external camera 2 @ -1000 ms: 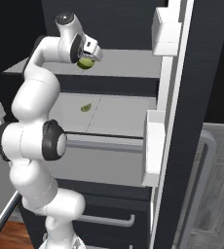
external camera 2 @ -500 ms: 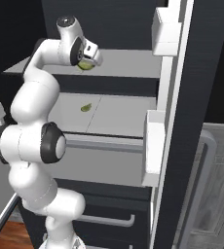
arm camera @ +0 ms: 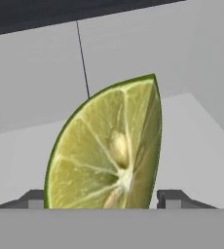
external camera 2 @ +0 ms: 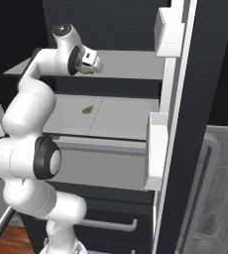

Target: Take the lemon wedge from the fridge and place it on the plate with fish on the dining counter.

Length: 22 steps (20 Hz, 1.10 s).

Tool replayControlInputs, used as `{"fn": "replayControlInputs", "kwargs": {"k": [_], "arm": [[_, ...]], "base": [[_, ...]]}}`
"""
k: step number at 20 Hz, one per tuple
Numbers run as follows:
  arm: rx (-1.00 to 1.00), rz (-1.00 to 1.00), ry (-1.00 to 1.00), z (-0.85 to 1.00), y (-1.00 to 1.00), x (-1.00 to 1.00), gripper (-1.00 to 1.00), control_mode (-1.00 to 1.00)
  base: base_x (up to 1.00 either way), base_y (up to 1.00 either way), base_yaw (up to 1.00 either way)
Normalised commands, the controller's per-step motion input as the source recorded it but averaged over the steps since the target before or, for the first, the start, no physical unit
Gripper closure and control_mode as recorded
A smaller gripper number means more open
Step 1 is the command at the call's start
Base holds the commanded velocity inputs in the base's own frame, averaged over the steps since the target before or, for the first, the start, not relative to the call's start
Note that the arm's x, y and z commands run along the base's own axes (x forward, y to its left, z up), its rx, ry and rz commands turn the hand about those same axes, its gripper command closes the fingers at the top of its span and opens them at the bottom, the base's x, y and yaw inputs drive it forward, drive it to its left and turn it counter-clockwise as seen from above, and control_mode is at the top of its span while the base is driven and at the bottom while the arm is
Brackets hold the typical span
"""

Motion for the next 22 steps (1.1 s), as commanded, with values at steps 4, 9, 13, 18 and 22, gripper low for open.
{"fn": "replayControlInputs", "kwargs": {"k": [4, 9, 13, 18, 22], "arm": [[0.0, 0.0, 0.0, 0.0, 0.0, 0.0, 1.0, -1.0], [-0.01, 0.0, -0.13, 0.02, 0.0, -0.37, 1.0, -1.0], [-0.03, 0.0, -0.34, 0.11, 0.0, -0.98, 1.0, -1.0], [-0.01, 0.0, -0.33, 0.09, 0.04, -1.0, 1.0, -1.0], [0.0, 0.0, -0.09, 0.16, 0.09, -1.0, 1.0, -1.0]], "base": [[0.0, 0.0, 0.0], [0.0, 0.0, 0.0], [0.0, 0.0, 0.0], [0.0, 0.0, 0.0], [0.0, 0.0, 0.0]]}}
